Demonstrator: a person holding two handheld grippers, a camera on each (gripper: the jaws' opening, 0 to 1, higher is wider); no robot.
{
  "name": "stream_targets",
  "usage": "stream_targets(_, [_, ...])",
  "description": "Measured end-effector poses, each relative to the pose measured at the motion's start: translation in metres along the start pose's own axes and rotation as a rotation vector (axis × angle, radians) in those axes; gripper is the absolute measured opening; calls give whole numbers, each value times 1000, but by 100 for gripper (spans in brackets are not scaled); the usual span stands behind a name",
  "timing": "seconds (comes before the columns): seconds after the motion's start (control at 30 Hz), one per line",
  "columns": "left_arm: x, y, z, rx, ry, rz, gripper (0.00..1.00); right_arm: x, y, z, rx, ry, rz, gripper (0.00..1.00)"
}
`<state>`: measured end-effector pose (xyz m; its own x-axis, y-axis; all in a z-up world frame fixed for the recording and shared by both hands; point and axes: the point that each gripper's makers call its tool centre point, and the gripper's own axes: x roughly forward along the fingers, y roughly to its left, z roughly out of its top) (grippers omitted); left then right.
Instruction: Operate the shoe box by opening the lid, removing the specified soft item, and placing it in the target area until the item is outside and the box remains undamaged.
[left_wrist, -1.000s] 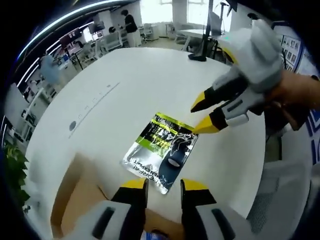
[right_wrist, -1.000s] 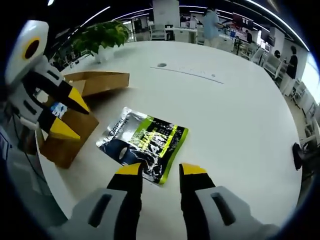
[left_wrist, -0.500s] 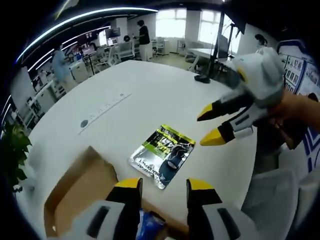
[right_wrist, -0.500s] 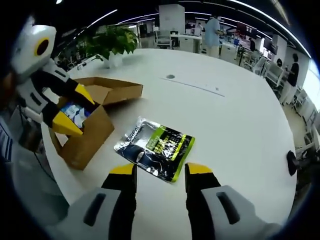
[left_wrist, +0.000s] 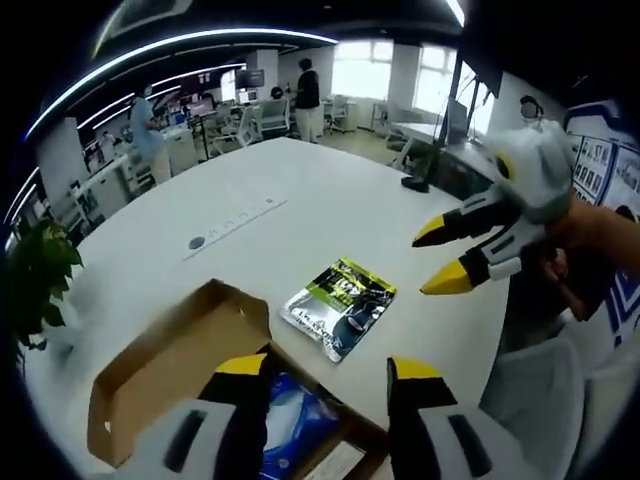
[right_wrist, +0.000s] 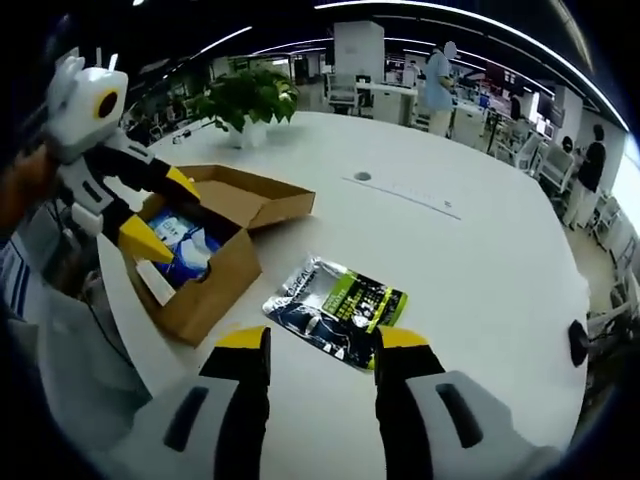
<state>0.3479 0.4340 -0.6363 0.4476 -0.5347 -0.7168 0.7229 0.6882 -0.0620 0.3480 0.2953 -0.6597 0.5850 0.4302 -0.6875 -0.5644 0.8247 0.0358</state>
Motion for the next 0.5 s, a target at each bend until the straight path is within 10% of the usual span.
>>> stream_targets(0.5, [-46,33,-23,-63,-67,63,56,-1,32,15,-89,-12,50,42])
